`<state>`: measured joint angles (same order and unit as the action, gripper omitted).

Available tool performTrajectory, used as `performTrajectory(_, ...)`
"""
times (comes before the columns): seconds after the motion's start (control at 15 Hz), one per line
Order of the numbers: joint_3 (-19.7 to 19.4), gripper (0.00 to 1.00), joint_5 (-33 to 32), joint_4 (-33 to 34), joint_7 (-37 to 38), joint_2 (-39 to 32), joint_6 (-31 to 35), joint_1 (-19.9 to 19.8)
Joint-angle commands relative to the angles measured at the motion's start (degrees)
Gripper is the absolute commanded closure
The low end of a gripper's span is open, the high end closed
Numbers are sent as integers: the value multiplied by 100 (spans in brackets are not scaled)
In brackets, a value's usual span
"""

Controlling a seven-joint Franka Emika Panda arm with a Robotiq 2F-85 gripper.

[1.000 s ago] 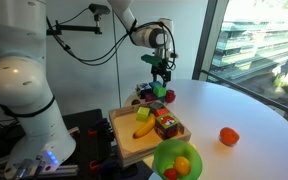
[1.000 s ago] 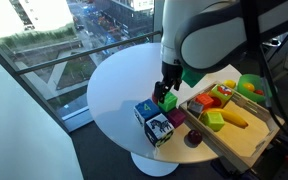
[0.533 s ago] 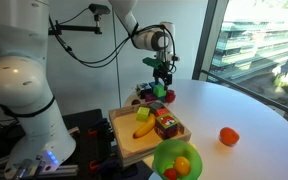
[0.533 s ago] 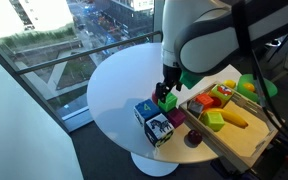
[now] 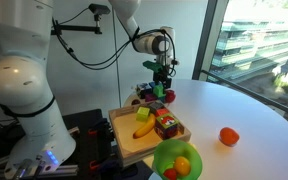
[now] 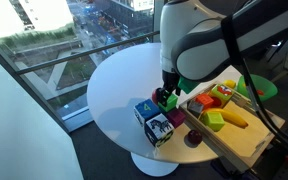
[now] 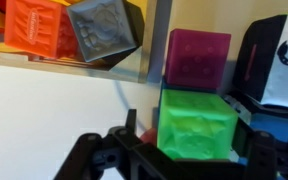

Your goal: Place the green block on the tray then take the orange and green cube and put it on the table

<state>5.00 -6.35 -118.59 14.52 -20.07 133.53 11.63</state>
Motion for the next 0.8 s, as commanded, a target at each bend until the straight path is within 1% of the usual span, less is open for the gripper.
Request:
performTrajectory(0.0,-71,45,-130,160,137,10,-256,80)
performTrajectory(0.13,-75,62,-136,140,92,100,-373,70)
performTrajectory(0.2,-75,68,-138,131,72,140,-435,61)
performTrajectory(0.27,-88,68,-160,104,71,199,-511,56)
performTrajectory(0.33,-97,70,-182,72,53,258,-589,46)
performTrajectory(0.4,-113,71,-217,26,38,325,-667,33)
performTrajectory(0.73,-228,71,-457,-157,-23,554,-1095,-71)
